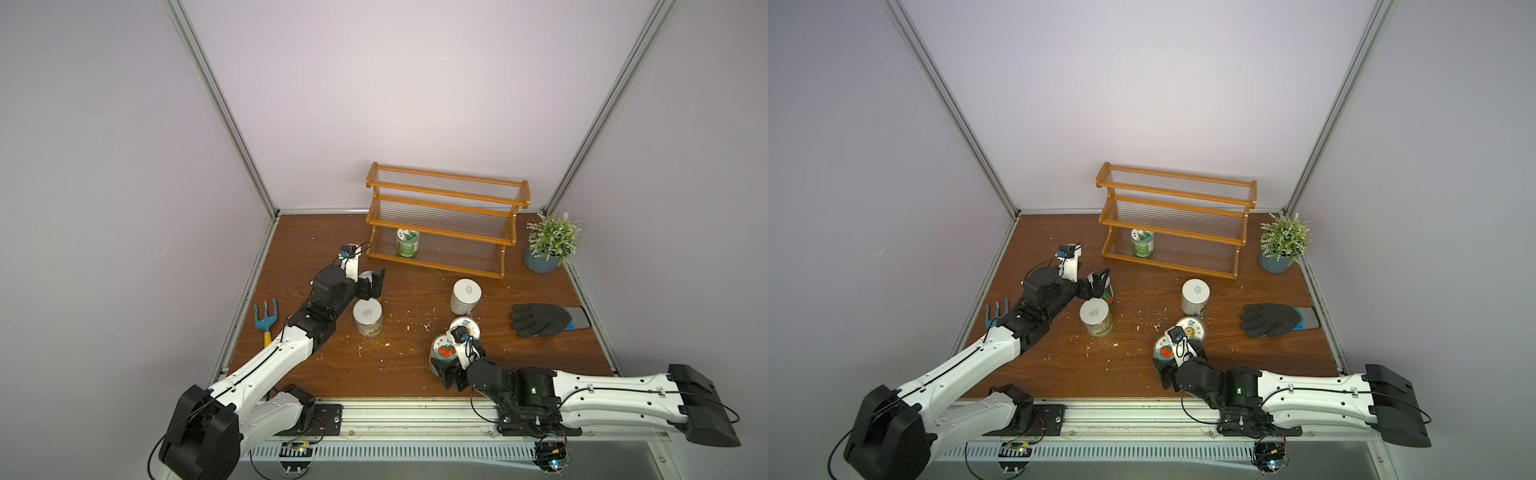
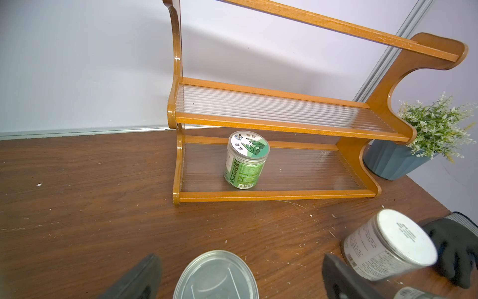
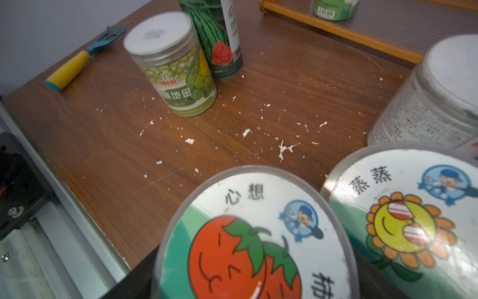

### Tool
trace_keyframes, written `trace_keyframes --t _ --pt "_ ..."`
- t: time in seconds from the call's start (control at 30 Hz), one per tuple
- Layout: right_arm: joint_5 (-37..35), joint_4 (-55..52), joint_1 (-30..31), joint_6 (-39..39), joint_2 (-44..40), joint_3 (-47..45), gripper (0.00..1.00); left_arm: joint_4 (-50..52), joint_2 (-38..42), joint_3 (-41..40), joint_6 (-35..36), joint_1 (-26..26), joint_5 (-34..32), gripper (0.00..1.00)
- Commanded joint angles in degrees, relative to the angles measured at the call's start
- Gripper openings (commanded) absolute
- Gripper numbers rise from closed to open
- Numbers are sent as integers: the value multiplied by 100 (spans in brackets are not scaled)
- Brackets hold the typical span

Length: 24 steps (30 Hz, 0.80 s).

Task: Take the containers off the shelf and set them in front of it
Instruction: Place the container at the center of the board.

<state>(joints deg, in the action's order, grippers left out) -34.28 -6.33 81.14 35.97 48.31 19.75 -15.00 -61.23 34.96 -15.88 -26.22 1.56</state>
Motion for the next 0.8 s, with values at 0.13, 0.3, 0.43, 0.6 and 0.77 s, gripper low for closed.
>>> trace_keyframes --t 0.13,0.3,0.43,0.6,0.77 --pt "-516 -984 235 673 -272 71 60 -6 76 82 69 64 82 99" --pt "-922 -1161 236 805 -562 34 60 -30 85 47 48 64 90 100" --pt "-1197 -1259 227 725 -966 2 60 -29 85 51 68 64 81 100" --pt "-1419 -1257 118 521 -1240 29 61 -74 50 66 37 64 112 100" --pt "-1349 -1109 99 763 -1132 -172 60 -87 24 103 35 64 134 100"
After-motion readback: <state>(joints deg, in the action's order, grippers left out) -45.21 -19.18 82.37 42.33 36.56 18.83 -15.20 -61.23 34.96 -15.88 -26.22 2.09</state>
